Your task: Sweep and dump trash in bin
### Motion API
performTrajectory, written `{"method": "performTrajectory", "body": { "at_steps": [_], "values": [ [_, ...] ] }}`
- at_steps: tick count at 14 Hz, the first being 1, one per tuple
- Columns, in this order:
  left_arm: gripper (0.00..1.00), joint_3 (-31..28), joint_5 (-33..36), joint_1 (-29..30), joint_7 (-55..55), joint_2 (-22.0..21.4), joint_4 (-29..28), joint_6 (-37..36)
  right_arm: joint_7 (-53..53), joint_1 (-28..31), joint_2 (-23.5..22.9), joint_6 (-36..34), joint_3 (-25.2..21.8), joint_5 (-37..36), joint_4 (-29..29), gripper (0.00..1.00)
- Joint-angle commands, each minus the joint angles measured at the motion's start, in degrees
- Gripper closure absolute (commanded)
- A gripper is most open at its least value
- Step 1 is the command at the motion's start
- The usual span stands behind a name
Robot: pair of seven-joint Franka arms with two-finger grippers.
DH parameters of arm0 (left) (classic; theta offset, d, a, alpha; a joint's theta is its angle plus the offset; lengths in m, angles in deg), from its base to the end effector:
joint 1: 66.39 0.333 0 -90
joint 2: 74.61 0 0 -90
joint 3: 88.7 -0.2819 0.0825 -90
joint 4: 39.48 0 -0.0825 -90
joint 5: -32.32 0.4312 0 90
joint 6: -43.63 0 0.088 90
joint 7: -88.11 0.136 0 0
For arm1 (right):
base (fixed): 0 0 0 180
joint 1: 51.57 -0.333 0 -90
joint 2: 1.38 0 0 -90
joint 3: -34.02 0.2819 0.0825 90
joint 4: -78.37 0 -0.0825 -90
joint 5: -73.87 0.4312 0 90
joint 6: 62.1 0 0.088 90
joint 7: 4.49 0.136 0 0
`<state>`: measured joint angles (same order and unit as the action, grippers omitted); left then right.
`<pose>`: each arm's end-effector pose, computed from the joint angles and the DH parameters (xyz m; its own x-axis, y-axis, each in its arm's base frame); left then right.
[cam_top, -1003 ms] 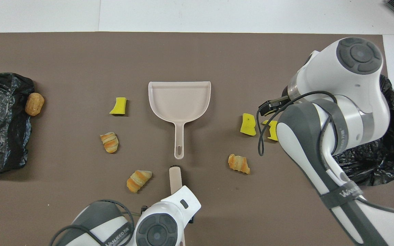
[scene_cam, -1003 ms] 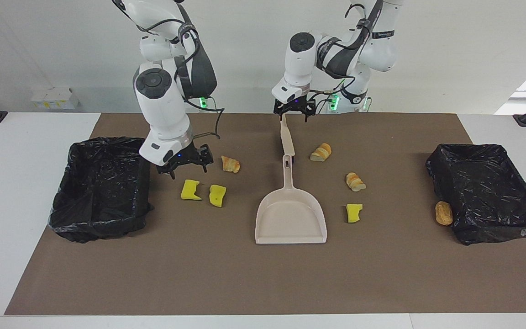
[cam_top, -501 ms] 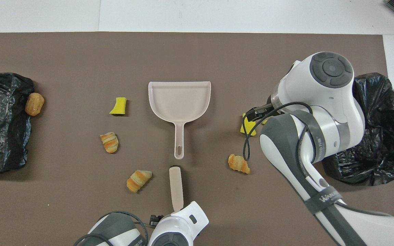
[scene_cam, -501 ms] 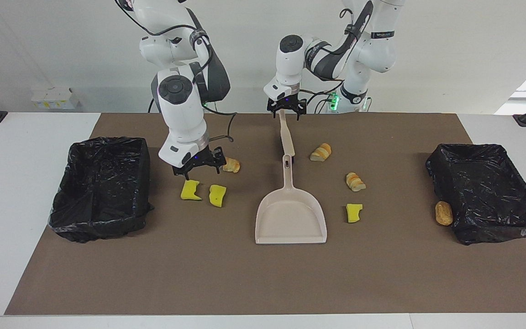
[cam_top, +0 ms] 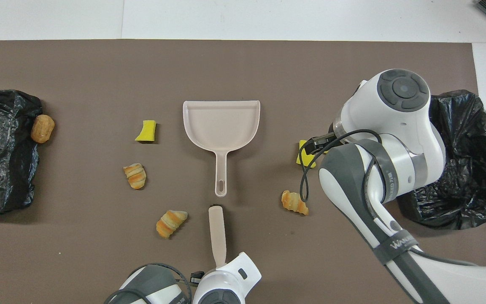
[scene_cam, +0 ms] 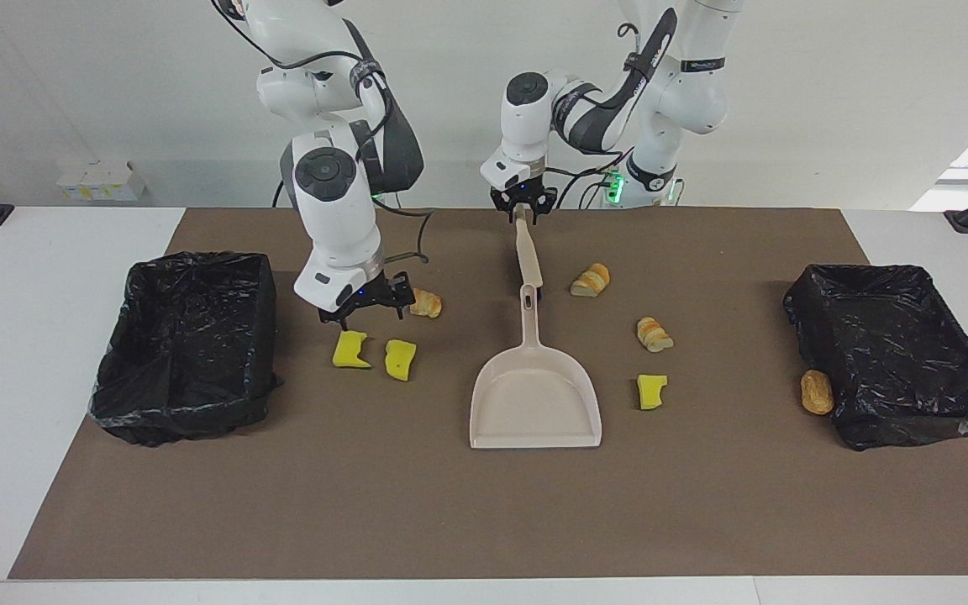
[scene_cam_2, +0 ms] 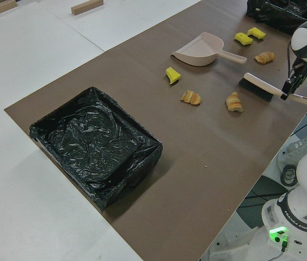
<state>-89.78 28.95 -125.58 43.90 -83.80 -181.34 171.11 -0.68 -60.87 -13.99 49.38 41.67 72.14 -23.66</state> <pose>0.2531 -0.4135 0.2495 0.9747 -0.2012 -0.0977 -0.2050 -0.9783 -0.0306 0.6221 0.1841 0.3458 0.9703 0.2361 -0.0530 0.2365 -0.9716 0.0019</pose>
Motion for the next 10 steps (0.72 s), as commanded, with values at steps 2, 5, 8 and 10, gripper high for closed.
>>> {"method": "performTrajectory", "body": {
  "at_steps": [2, 5, 8, 10],
  "values": [
    [0.74, -1.1, -0.4, -1.6, -0.6, -0.7, -1.1, 0.4, -0.4, 0.2, 1.2, 1.4, 0.2, -0.9, -1.2, 0.00],
    [0.97, -1.3, -0.4, -0.2, -0.3, -0.7, 0.3, -1.9, 0.0, 0.2, 0.9, 1.8, 0.2, -0.8, -0.8, 0.00],
    [1.00, -1.9, -0.2, 4.5, 0.3, -1.1, 6.0, -14.0, 0.2, 0.1, 0.9, 3.2, 0.2, -0.2, -1.1, 0.00],
    [1.00, -2.0, 0.5, 8.7, 0.6, -1.8, 9.0, -20.4, 0.7, -0.1, 0.8, 4.5, 0.3, 0.2, -1.2, 0.00]
  ]
}}
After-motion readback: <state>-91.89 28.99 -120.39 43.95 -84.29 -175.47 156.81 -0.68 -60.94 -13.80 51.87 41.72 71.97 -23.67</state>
